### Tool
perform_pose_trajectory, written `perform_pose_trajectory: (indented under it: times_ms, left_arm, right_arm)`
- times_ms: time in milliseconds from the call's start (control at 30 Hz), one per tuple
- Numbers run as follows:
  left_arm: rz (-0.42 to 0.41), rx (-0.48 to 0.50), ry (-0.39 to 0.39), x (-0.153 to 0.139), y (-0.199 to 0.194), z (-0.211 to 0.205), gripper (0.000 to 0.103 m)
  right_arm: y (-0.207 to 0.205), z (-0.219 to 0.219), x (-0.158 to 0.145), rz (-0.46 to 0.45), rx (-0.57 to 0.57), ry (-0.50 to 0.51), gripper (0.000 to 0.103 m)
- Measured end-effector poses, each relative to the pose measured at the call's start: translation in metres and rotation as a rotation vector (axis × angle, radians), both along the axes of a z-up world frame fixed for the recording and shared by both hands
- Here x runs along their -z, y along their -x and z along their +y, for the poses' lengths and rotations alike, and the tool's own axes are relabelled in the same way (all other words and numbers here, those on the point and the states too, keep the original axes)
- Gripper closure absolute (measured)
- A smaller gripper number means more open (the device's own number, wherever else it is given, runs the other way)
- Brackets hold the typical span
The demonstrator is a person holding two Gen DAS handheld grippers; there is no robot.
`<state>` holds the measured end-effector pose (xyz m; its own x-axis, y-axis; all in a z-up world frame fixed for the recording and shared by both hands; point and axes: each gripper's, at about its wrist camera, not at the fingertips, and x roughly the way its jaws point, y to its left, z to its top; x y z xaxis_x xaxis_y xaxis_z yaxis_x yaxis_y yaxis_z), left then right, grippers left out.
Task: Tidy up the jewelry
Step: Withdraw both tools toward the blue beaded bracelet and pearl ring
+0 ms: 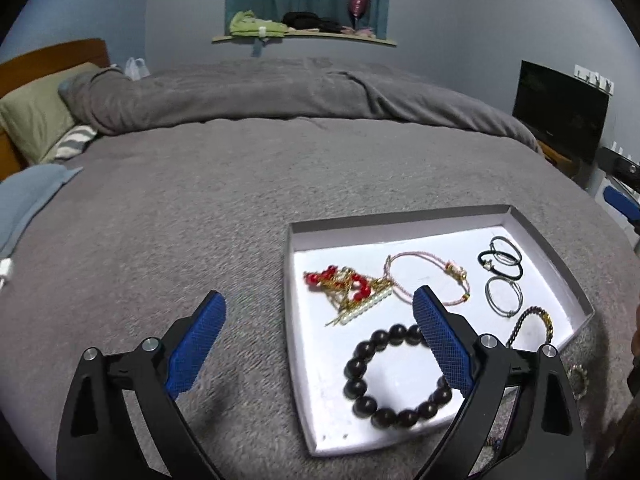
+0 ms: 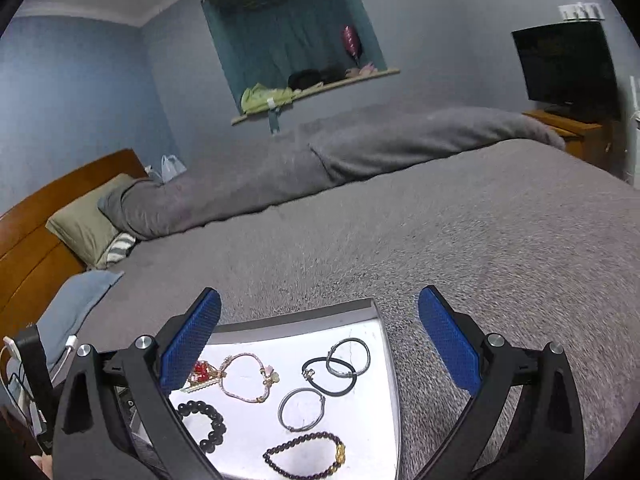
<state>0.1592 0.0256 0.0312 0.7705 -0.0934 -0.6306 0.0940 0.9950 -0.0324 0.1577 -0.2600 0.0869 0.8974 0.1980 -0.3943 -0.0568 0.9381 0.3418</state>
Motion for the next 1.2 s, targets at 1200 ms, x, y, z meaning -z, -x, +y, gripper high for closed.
perform_pose_trajectory:
  times_ms: [1200]
  left_arm:
    - [0.081,0.205,0.003,0.055,0.110,-0.042,0.008]
  right_arm:
    - [0.102,0.020,0.100,0.206,-0.224,0.244,0.006]
